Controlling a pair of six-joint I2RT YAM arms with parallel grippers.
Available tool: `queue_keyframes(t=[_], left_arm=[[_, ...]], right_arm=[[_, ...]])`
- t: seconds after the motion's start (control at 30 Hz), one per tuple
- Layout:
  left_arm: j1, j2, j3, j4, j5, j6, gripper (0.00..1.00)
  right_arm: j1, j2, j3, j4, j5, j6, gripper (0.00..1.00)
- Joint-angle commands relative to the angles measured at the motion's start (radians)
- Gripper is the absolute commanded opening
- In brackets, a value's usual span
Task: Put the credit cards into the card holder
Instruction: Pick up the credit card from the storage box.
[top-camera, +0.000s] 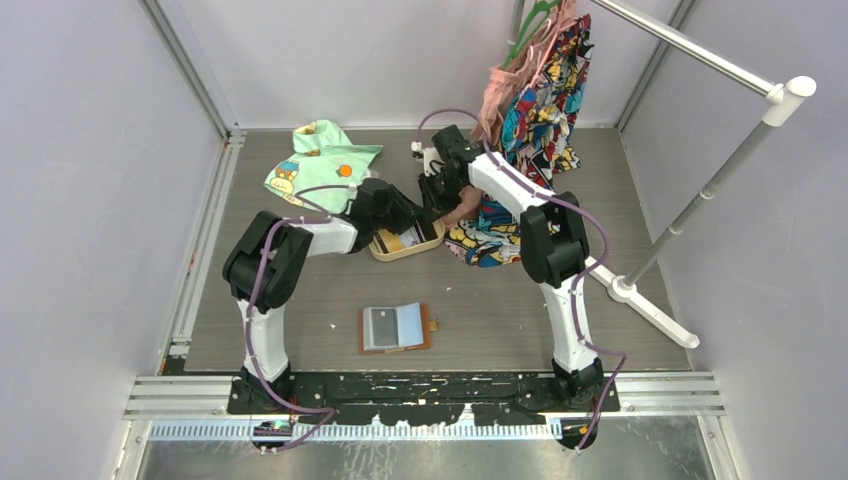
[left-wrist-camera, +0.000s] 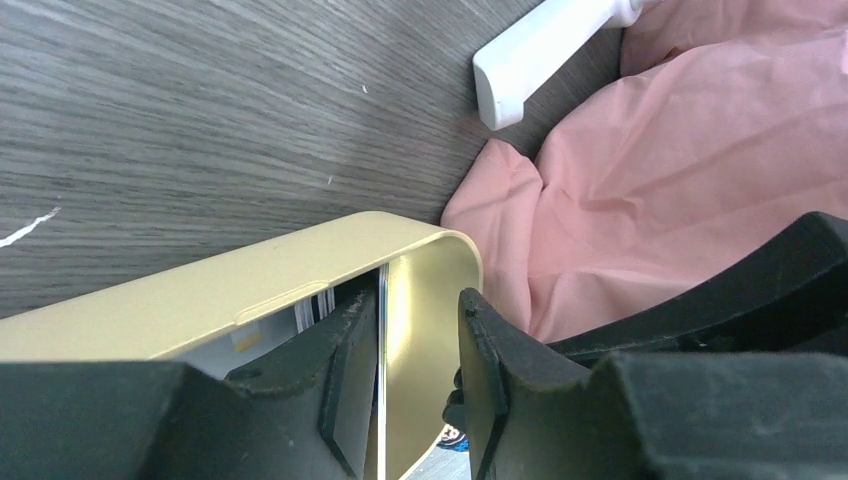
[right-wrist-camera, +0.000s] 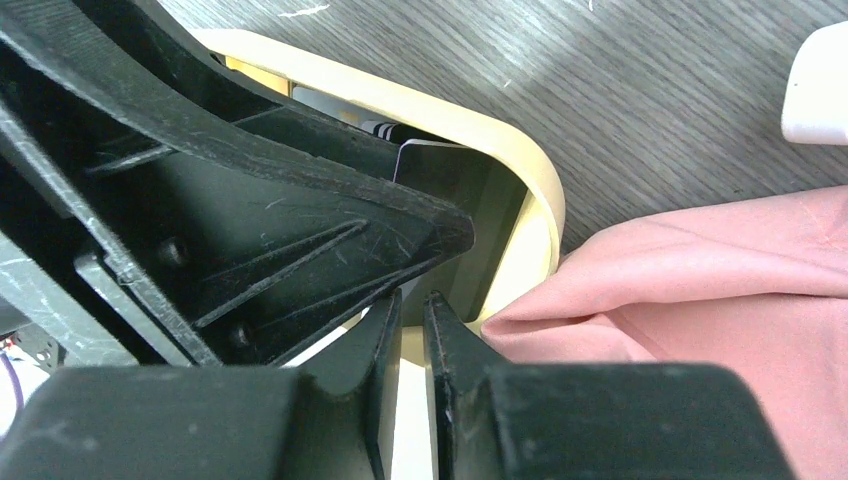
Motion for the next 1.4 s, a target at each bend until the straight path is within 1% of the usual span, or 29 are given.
queue_keyframes(t=[0.0, 0.1, 0.23, 0.27, 0.37, 0.43, 0.53, 0.57, 0.73, 0.8, 0.87, 1.13, 1.23, 1.37], left_arm=[[-0.015, 0.01, 0.041, -0.013, 0.029, 0.023, 0.36], [-0.02, 0.021, 0.078, -0.065, 0.055, 0.049, 0.36], [-0.029, 0.043, 0.137, -0.174, 0.068, 0.102, 0.35], [-0.032, 0.048, 0.148, -0.196, 0.07, 0.112, 0.33], [-0.035, 0.062, 0.167, -0.229, 0.08, 0.143, 0.2], [-0.034, 0.072, 0.184, -0.25, 0.087, 0.163, 0.15], [-0.035, 0.082, 0.192, -0.253, 0.101, 0.181, 0.03], [-0.035, 0.079, 0.191, -0.248, 0.105, 0.184, 0.0], [-0.021, -0.014, 0.125, -0.153, 0.13, 0.177, 0.0], [-0.001, -0.037, 0.103, -0.112, 0.169, 0.16, 0.0], [0.015, -0.041, 0.089, -0.078, 0.212, 0.133, 0.02], [0.033, 0.0, 0.088, -0.072, 0.26, 0.114, 0.17], [0.032, 0.016, 0.093, -0.081, 0.265, 0.115, 0.19], [0.034, 0.017, 0.09, -0.082, 0.268, 0.116, 0.19]], right_arm=[[0.002, -0.09, 0.009, 0.022, -0.035, -0.008, 0.2], [0.002, -0.122, 0.003, 0.026, -0.044, -0.014, 0.2], [0.001, -0.152, -0.002, 0.032, -0.067, -0.013, 0.2], [0.001, -0.156, -0.004, 0.034, -0.07, -0.012, 0.2], [0.001, -0.161, -0.007, 0.034, -0.082, -0.01, 0.2], [0.002, -0.164, -0.008, 0.035, -0.086, -0.01, 0.2], [0.002, -0.169, -0.009, 0.035, -0.093, -0.012, 0.2], [0.0, -0.169, -0.009, 0.035, -0.096, -0.011, 0.2], [0.001, -0.18, -0.014, 0.034, -0.113, -0.013, 0.2], [0.0, -0.182, -0.012, 0.035, -0.12, -0.013, 0.2], [0.0, -0.182, -0.014, 0.037, -0.124, -0.011, 0.2], [0.0, -0.183, -0.015, 0.037, -0.128, -0.01, 0.2], [0.0, -0.184, -0.015, 0.038, -0.129, -0.01, 0.21], [-0.001, -0.188, -0.015, 0.038, -0.128, -0.01, 0.21]])
